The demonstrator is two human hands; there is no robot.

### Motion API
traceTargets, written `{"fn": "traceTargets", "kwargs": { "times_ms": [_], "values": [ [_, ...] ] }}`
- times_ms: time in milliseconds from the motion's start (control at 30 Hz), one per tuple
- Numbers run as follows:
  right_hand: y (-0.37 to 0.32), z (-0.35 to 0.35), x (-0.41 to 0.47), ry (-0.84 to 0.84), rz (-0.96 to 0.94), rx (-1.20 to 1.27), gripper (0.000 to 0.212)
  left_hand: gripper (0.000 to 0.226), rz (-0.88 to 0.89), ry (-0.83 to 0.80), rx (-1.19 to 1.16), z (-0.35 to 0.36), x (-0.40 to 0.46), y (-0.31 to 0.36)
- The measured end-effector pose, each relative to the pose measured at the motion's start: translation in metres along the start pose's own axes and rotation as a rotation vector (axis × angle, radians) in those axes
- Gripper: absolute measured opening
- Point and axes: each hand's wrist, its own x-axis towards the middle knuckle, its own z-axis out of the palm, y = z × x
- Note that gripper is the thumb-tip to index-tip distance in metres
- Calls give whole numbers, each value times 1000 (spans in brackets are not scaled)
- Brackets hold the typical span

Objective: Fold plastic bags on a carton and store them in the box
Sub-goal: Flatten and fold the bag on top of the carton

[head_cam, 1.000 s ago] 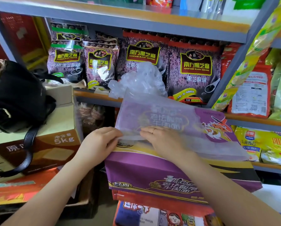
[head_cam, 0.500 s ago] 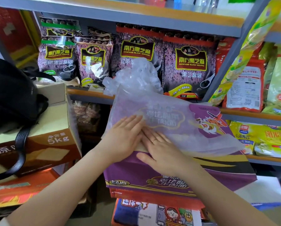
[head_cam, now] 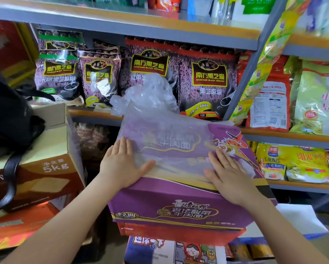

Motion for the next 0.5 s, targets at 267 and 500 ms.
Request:
{"fn": "traceTargets", "kwargs": {
  "times_ms": [267,500],
  "values": [
    [60,-27,-18,207,-131,131,67,95,512,-19,-154,-11,-12,63],
    [77,-17,-13,338,-56,378,42,55,561,25,-221,-7,-10,116]
  ]
}}
